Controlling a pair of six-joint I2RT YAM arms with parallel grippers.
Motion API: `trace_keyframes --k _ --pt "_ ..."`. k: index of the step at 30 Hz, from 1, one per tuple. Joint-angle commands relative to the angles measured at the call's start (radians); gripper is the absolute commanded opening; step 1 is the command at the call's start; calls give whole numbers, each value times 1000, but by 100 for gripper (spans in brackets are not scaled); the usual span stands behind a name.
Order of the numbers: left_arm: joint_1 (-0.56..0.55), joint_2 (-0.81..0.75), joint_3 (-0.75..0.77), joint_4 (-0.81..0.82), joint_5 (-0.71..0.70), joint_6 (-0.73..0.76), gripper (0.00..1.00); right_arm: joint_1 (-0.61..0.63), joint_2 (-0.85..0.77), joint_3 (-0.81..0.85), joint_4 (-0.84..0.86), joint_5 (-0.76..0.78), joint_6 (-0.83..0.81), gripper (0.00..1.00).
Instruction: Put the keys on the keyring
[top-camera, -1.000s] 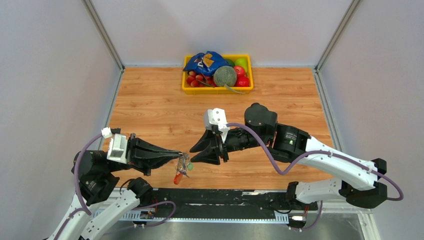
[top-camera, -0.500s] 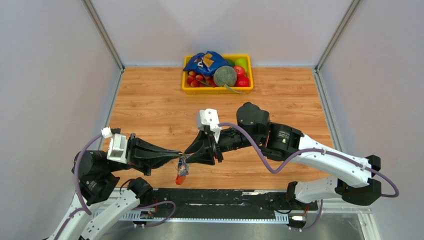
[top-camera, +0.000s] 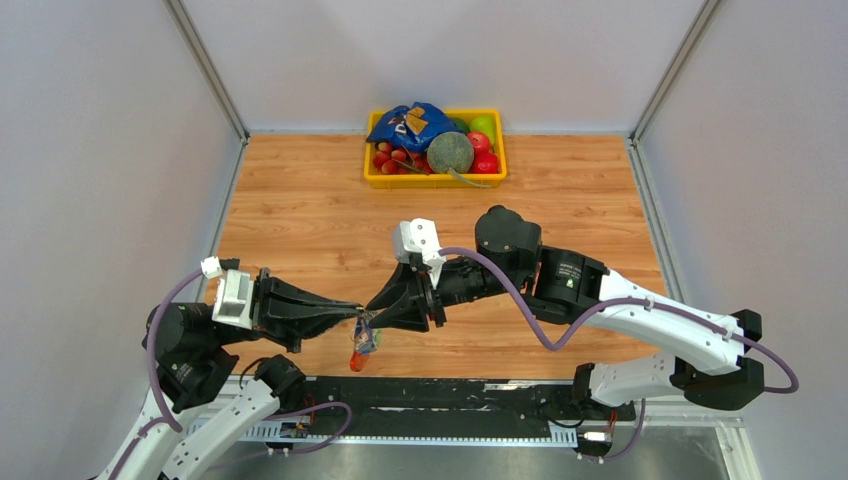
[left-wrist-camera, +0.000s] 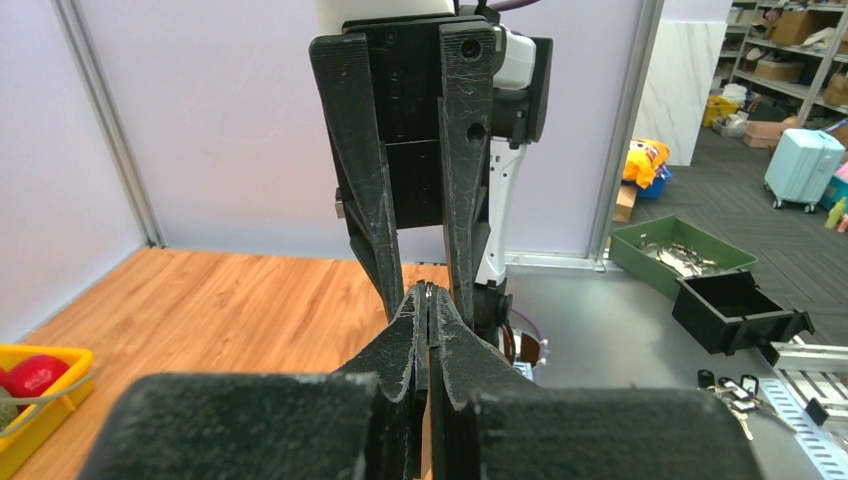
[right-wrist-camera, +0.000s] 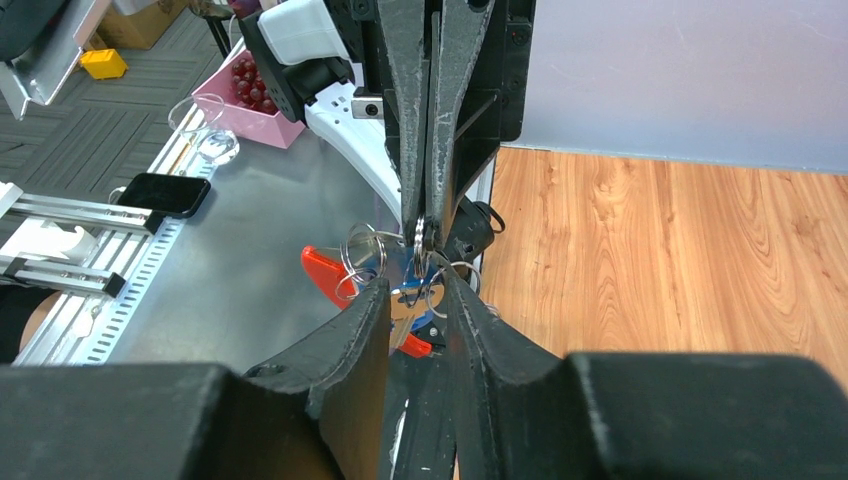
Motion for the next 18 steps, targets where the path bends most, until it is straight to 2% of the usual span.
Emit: trace_keyframes --k 1,12,18 --pt "0 -10 -3 41 -13 -2 0 9 7 52 57 5 8 30" --pt "-1 -22 -3 34 -21 2 0 15 27 59 62 -6 9 26" --pt "-1 -23 -4 37 -23 1 0 19 28 59 62 -4 10 19"
